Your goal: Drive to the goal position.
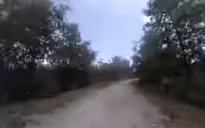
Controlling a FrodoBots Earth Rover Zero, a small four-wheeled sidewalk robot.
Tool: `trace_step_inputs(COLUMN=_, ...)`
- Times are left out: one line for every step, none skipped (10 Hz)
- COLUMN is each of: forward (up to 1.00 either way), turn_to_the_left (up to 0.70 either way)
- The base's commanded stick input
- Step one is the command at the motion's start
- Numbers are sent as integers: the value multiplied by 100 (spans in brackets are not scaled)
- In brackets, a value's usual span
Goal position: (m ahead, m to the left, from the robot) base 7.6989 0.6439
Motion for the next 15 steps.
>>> trace_step_inputs(forward=85, turn_to_the_left=0)
trace_step_inputs(forward=85, turn_to_the_left=0)
trace_step_inputs(forward=85, turn_to_the_left=0)
trace_step_inputs(forward=85, turn_to_the_left=0)
trace_step_inputs(forward=85, turn_to_the_left=0)
trace_step_inputs(forward=85, turn_to_the_left=0)
trace_step_inputs(forward=85, turn_to_the_left=0)
trace_step_inputs(forward=85, turn_to_the_left=0)
trace_step_inputs(forward=85, turn_to_the_left=0)
trace_step_inputs(forward=85, turn_to_the_left=0)
trace_step_inputs(forward=85, turn_to_the_left=0)
trace_step_inputs(forward=85, turn_to_the_left=0)
trace_step_inputs(forward=85, turn_to_the_left=0)
trace_step_inputs(forward=85, turn_to_the_left=0)
trace_step_inputs(forward=85, turn_to_the_left=0)
